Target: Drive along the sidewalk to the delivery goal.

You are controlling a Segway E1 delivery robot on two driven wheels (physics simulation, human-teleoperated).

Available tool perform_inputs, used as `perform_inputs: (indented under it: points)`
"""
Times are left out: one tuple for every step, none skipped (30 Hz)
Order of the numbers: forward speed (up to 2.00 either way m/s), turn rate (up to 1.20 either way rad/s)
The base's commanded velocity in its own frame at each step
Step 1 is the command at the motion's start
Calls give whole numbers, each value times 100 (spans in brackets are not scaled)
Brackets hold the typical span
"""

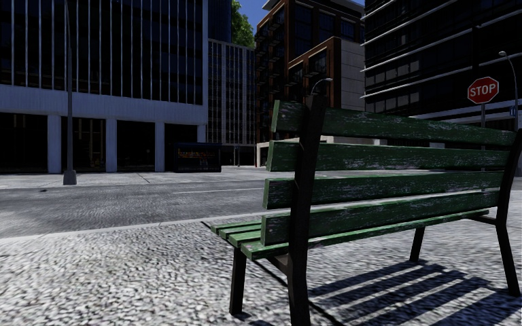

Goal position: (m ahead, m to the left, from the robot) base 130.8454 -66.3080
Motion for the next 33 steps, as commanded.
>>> perform_inputs:
  points:
    - [0,0]
    - [0,0]
    - [0,0]
    - [0,0]
    - [0,0]
    - [0,0]
    - [0,0]
    - [0,0]
    - [0,0]
    - [0,0]
    - [0,0]
    - [0,0]
    - [0,0]
    - [0,0]
    - [0,0]
    - [0,0]
    - [0,0]
    - [0,0]
    - [0,0]
    - [0,0]
    - [0,0]
    - [0,0]
    - [0,0]
    - [0,0]
    - [0,0]
    - [0,0]
    - [0,0]
    - [0,0]
    - [0,0]
    - [0,0]
    - [0,-2]
    - [0,-17]
    - [0,-23]
